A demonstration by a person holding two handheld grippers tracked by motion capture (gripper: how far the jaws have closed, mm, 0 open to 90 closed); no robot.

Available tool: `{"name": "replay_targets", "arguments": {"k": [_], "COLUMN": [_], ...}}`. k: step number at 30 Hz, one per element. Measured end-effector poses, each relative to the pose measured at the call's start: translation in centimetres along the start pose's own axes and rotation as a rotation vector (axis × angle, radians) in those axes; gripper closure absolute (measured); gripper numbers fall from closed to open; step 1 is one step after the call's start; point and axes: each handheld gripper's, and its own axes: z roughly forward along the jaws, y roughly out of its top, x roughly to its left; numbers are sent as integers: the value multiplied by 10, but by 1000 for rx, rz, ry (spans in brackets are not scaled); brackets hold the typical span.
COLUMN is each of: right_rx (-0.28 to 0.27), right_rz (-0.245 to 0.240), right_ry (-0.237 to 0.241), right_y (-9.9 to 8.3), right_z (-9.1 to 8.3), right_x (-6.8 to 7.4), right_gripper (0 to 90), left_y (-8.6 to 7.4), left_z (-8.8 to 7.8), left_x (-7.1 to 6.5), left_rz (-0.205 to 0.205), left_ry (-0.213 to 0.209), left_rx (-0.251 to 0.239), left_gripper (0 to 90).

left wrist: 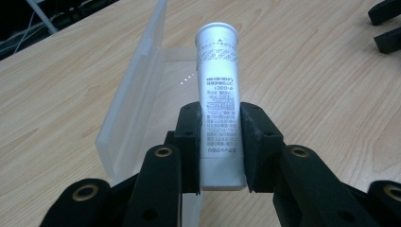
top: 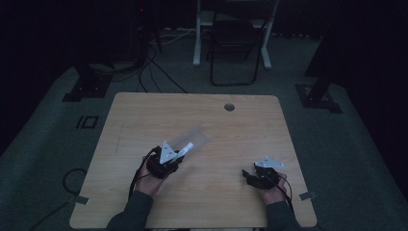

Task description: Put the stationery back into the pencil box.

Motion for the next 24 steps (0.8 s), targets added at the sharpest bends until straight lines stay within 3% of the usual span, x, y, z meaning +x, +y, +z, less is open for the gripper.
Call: {"name": "replay_targets", "arguments": {"k": [10, 24], "right_rx": [0, 0], "right_rz": [0, -1], "right_ry": [0, 0], "right_y": [0, 0], "right_z": [0, 0], "right_x": [0, 0], "right_gripper": [385, 385], "left_y": [-1, 11], "left_z": [8, 16], "left_x": [4, 11], "left_rz": [-8, -3], "left_ry": [6, 15], "left_rx": [3, -6], "left_gripper": [712, 712]}}
